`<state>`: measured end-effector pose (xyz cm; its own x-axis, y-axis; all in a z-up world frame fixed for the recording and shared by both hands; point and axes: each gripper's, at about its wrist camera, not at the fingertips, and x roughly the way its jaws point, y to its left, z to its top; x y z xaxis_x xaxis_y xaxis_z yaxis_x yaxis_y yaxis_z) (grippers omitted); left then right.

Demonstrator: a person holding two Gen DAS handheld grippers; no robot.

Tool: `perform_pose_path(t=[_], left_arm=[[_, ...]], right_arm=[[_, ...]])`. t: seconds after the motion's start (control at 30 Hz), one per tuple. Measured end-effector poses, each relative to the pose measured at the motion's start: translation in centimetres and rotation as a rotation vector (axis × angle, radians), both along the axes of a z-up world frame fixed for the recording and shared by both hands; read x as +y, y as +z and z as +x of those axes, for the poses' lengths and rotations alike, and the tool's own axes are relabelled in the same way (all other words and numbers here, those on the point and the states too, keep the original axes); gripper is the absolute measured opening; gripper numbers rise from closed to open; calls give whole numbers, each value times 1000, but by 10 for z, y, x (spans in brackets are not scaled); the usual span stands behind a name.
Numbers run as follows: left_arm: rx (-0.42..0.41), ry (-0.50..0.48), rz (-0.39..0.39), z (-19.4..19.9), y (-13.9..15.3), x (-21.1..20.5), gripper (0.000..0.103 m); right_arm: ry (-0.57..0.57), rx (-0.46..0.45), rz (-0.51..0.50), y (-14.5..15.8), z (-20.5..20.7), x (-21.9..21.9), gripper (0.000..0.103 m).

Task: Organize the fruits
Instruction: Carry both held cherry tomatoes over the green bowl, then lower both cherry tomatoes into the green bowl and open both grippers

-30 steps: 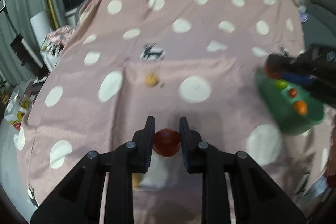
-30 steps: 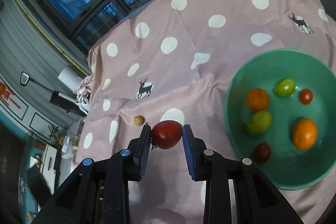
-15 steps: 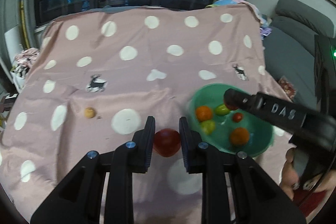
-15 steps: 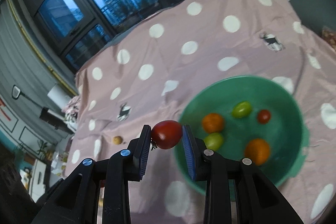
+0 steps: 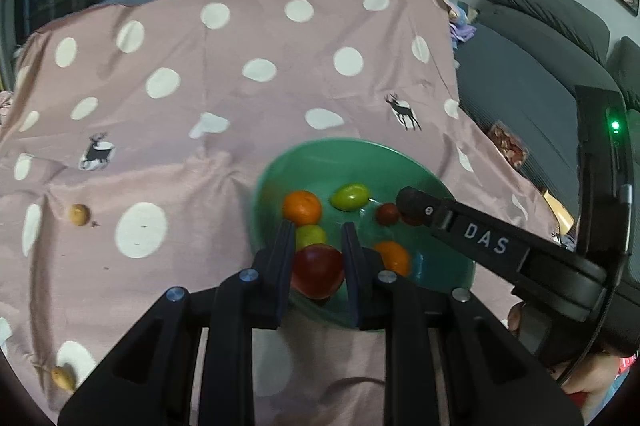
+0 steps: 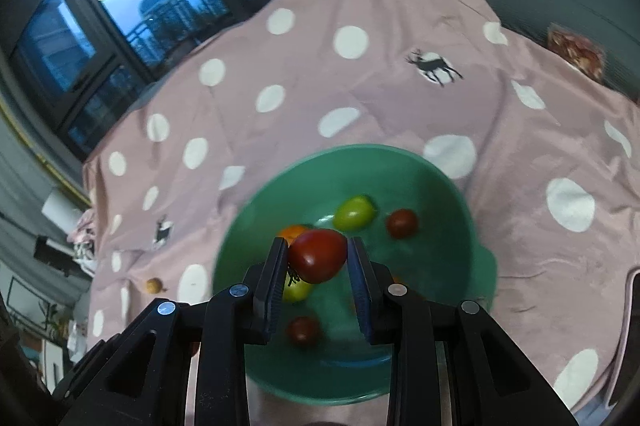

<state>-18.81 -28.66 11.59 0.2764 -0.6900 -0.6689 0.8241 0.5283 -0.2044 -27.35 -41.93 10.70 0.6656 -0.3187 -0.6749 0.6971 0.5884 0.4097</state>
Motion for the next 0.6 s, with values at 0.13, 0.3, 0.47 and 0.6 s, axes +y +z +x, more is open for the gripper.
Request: perform_pose_path(t=[0.13,0.3,0.47,0.6], left_arm=[[21,-34,12,-4,-8,-15,23],[51,-56,29,-4,-17,-25,23],[72,-71,44,-5,-24,-34,23],[84,-76,49,-4,-27,-37,23]], right_arm=[[-33,33,9,-7,-5,-8,31],[-47,60,28,-16,-5,-16,32],[-68,96,24,-21,-5,-20,32],[-74,110,24,-23,-5,-22,32]])
